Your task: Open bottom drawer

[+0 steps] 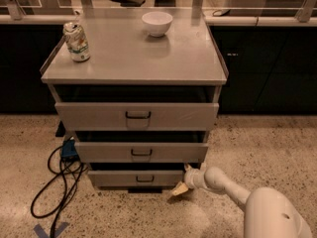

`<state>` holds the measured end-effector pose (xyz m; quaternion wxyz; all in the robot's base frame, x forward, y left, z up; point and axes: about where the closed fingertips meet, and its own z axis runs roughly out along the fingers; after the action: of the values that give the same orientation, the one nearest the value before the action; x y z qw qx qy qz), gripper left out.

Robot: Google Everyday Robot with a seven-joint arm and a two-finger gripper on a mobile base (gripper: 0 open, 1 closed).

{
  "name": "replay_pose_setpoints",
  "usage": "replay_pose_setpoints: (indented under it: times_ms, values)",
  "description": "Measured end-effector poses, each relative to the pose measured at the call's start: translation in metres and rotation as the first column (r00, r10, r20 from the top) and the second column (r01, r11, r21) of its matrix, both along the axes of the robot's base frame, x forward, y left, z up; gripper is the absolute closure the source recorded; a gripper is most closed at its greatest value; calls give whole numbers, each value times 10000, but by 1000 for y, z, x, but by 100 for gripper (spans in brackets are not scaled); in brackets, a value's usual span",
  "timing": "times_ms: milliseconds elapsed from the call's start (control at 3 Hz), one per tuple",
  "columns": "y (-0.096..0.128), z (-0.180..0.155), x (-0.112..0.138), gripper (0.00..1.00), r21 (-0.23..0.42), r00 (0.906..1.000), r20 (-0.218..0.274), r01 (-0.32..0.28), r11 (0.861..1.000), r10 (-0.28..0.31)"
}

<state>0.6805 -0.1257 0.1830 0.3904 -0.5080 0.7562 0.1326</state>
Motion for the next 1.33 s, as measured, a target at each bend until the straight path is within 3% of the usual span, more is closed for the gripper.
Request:
replay_pose_setpoints:
  times_ms: [333,667,1333]
  values:
    - [14,-16,15,0,-682,9986,-446,-322,9972,292]
    - [20,-20,16,15,-827,9976,-569,-439,9956,393]
    - [20,-20,16,61,-827,9976,-569,-439,9956,393]
